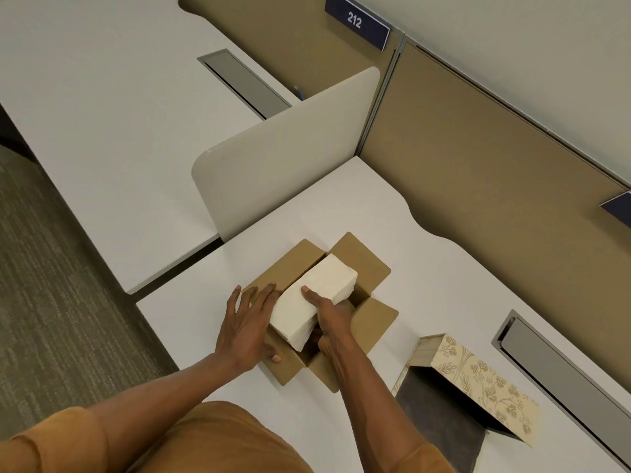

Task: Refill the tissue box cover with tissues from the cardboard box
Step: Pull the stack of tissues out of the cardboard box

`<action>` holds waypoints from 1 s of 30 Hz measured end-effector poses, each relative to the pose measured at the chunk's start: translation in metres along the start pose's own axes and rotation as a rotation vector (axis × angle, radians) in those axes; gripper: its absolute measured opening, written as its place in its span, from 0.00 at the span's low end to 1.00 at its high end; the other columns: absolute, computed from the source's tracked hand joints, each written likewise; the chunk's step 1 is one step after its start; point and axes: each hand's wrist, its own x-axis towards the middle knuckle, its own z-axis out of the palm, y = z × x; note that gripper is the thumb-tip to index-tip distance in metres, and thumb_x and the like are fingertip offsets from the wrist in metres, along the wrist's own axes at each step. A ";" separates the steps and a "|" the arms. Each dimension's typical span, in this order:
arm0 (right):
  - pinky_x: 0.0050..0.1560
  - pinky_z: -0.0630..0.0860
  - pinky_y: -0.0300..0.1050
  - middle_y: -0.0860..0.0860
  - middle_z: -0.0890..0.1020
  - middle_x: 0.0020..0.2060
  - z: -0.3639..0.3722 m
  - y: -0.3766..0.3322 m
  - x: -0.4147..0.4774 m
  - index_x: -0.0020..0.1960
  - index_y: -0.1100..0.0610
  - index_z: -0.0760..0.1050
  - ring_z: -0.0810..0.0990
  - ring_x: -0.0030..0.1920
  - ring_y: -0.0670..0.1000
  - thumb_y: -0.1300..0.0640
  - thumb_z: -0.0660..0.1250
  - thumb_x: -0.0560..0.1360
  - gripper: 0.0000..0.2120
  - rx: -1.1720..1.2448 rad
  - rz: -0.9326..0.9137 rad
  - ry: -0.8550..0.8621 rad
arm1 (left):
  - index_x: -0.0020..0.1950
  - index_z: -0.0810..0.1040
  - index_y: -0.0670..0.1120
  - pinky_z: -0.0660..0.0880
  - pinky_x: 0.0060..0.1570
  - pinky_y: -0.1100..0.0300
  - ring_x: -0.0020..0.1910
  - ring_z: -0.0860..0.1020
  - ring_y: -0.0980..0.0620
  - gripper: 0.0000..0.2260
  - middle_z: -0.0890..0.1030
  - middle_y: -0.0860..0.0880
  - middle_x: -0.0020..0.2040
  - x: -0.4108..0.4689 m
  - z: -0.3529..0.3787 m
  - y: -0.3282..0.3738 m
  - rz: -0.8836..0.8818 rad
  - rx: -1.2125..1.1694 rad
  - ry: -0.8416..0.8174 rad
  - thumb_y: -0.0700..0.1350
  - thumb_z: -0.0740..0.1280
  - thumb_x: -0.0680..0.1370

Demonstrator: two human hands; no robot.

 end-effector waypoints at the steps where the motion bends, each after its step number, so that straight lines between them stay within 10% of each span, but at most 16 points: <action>1: 0.48 0.83 0.53 0.53 0.87 0.55 -0.002 -0.002 -0.004 0.63 0.56 0.79 0.85 0.53 0.55 0.57 0.87 0.66 0.30 -0.004 -0.022 -0.004 | 0.87 0.51 0.51 0.43 0.86 0.39 0.87 0.54 0.43 0.62 0.56 0.49 0.88 0.000 -0.002 0.001 -0.002 -0.016 0.001 0.74 0.78 0.65; 8: 0.55 0.85 0.58 0.53 0.90 0.55 -0.027 -0.023 -0.039 0.65 0.58 0.81 0.88 0.57 0.58 0.52 0.86 0.69 0.28 -0.038 -0.092 -0.051 | 0.86 0.57 0.51 0.45 0.86 0.40 0.87 0.54 0.43 0.58 0.57 0.50 0.88 -0.006 -0.016 0.003 0.003 -0.118 -0.039 0.67 0.83 0.64; 12: 0.48 0.85 0.53 0.53 0.92 0.54 -0.049 -0.036 -0.063 0.64 0.57 0.83 0.90 0.56 0.57 0.48 0.86 0.68 0.29 -0.025 -0.111 -0.147 | 0.80 0.69 0.49 0.56 0.83 0.47 0.84 0.63 0.45 0.37 0.67 0.48 0.83 -0.011 -0.029 0.013 -0.045 -0.272 0.041 0.43 0.80 0.73; 16: 0.63 0.84 0.64 0.50 0.92 0.55 -0.067 -0.041 -0.083 0.66 0.54 0.81 0.89 0.59 0.57 0.47 0.86 0.66 0.32 -0.007 -0.156 -0.158 | 0.68 0.81 0.46 0.76 0.69 0.51 0.68 0.79 0.46 0.19 0.82 0.47 0.68 -0.010 -0.051 0.029 -0.141 -0.685 0.115 0.29 0.68 0.80; 20: 0.63 0.84 0.65 0.51 0.91 0.57 -0.084 -0.039 -0.101 0.67 0.54 0.81 0.90 0.58 0.57 0.46 0.86 0.65 0.34 0.023 -0.188 -0.184 | 0.57 0.86 0.51 0.81 0.63 0.51 0.59 0.86 0.50 0.09 0.89 0.52 0.56 -0.010 -0.078 0.053 -0.186 -1.157 -0.020 0.49 0.66 0.87; 24: 0.67 0.82 0.68 0.52 0.90 0.59 -0.096 -0.035 -0.121 0.69 0.54 0.79 0.88 0.61 0.59 0.47 0.83 0.68 0.33 0.018 -0.222 -0.176 | 0.50 0.87 0.61 0.81 0.54 0.55 0.50 0.89 0.55 0.26 0.90 0.55 0.50 -0.018 -0.101 0.084 -0.100 -1.296 -0.247 0.77 0.58 0.78; 30: 0.56 0.85 0.52 0.50 0.87 0.62 -0.109 -0.032 -0.153 0.70 0.53 0.77 0.89 0.58 0.53 0.41 0.82 0.66 0.37 -0.077 -0.336 0.010 | 0.62 0.86 0.60 0.84 0.62 0.44 0.59 0.89 0.47 0.33 0.90 0.51 0.60 -0.031 -0.112 0.120 0.066 -1.423 -0.439 0.81 0.64 0.71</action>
